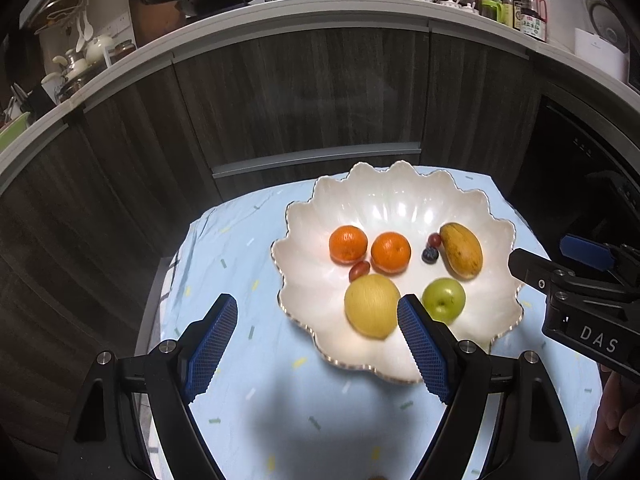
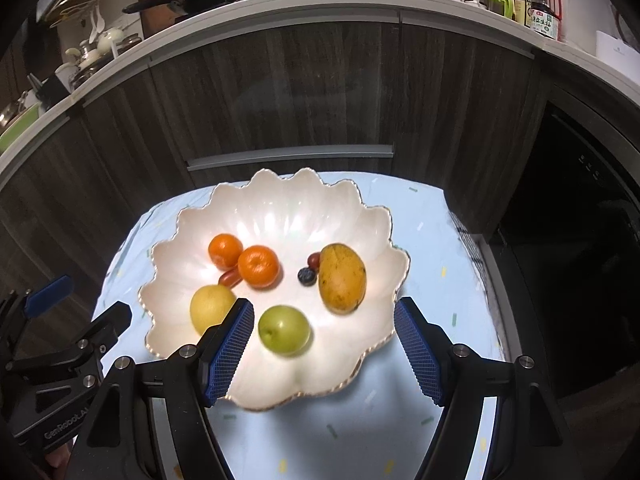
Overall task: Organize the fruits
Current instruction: 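Withdraw both tools from the bowl toward the two brown round fruits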
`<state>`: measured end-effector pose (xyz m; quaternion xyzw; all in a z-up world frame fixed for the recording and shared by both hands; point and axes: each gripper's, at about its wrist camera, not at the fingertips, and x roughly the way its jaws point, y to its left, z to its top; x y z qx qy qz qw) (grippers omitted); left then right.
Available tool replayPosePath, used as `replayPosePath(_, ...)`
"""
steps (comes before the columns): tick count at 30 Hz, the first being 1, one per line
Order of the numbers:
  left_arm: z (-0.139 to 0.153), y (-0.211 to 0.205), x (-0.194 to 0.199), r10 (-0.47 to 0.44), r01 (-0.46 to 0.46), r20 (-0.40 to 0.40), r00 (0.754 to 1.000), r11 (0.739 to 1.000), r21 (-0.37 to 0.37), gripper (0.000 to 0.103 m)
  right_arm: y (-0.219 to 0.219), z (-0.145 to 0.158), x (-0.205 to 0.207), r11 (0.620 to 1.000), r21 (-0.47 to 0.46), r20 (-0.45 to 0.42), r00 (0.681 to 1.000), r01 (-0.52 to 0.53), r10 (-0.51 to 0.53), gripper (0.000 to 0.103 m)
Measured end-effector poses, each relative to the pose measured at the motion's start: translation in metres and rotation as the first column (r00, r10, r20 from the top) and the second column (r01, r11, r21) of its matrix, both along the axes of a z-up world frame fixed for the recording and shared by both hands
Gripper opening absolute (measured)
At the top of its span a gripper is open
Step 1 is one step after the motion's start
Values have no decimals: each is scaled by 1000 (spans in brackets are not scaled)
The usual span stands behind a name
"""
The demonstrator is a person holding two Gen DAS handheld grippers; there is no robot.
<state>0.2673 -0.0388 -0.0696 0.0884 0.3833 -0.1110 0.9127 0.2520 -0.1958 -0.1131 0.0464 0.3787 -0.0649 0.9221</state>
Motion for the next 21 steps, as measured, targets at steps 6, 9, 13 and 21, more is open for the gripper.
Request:
replayPosePath(6,-1,7,-19,-17,17,2,1000,1000,6,82,9,-4,-17,1000,-7,-6,1000,-18,18,73)
replayPosePath(9,-3,9,-28,-22,22,0,1000,1000,12,82,13,-6,-24,1000,-11,-8,1000,-28,28,73)
replayPosePath(13,-6,13,-40,-30,30,-2,1000,999,23,82,20,-9,-35,999,-19,-7,999,-38,38,73)
replayPosePath(21,-16,19,-61,-55,56,-15,998,998,38,82,29,-18,-54,998,-33,-18,998,-57,57,73)
